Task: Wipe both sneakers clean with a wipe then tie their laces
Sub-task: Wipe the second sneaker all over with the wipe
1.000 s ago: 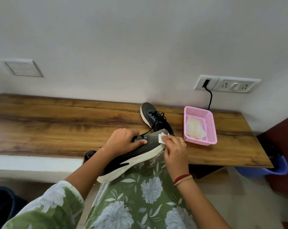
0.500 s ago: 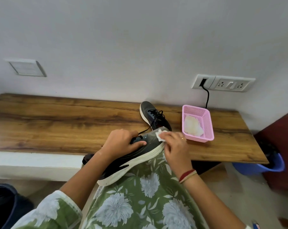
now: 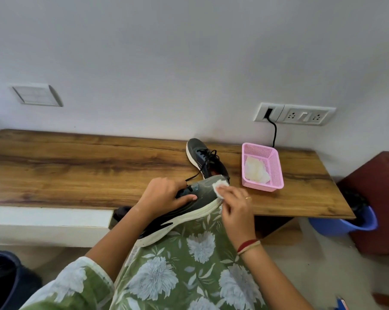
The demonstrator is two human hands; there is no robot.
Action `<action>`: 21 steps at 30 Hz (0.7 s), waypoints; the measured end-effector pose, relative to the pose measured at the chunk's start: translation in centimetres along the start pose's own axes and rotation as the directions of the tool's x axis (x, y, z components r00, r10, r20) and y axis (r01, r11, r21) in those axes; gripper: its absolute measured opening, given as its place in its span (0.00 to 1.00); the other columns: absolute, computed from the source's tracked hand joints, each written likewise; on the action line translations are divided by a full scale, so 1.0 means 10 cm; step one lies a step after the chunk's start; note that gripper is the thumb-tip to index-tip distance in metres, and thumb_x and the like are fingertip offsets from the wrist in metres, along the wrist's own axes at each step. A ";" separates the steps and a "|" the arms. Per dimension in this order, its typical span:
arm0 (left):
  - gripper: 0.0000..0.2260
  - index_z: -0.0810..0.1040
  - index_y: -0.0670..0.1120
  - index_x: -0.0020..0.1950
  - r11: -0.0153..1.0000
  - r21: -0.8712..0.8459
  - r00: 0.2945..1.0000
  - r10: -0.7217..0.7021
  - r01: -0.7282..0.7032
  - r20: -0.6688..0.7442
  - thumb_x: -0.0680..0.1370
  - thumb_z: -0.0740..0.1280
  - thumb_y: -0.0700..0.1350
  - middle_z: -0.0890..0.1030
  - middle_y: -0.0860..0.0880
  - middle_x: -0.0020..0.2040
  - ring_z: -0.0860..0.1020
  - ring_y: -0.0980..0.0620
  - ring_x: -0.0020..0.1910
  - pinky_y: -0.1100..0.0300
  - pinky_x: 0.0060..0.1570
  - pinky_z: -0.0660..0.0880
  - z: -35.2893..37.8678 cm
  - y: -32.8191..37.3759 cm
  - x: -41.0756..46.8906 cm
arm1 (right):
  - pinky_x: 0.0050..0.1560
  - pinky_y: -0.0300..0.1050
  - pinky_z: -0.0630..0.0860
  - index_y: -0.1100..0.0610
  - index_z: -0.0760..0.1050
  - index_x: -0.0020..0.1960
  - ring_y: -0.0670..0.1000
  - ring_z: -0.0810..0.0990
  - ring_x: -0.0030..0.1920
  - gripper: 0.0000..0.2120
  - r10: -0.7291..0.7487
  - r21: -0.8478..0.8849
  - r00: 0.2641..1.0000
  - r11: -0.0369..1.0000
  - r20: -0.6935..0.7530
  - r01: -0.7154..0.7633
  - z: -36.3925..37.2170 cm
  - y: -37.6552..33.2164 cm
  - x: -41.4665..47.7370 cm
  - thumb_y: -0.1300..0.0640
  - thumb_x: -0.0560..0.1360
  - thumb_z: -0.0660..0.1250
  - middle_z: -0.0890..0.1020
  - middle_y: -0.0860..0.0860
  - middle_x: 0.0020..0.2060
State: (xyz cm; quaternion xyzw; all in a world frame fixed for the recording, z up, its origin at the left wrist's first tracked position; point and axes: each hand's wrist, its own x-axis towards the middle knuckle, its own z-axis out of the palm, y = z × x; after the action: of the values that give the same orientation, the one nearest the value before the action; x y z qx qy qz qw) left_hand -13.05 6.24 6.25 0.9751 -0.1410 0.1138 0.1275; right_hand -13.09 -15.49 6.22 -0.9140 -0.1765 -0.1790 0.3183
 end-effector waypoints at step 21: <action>0.26 0.70 0.50 0.37 0.994 -0.064 0.996 -0.088 0.089 0.023 0.70 0.51 0.72 0.69 0.53 0.25 0.67 0.52 0.25 0.60 0.26 0.62 -0.05 -0.07 -0.03 | 0.53 0.34 0.67 0.60 0.79 0.53 0.49 0.73 0.53 0.16 -0.033 0.027 0.994 0.999 -0.104 0.036 -0.09 -0.02 0.03 0.70 0.67 0.65 0.81 0.53 0.49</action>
State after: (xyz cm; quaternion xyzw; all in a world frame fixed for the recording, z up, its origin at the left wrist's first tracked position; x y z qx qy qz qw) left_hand -13.24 7.13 6.51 0.9769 -0.1026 0.0934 0.1625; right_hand -13.10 -15.83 7.17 -0.8958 -0.1780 -0.2289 0.3369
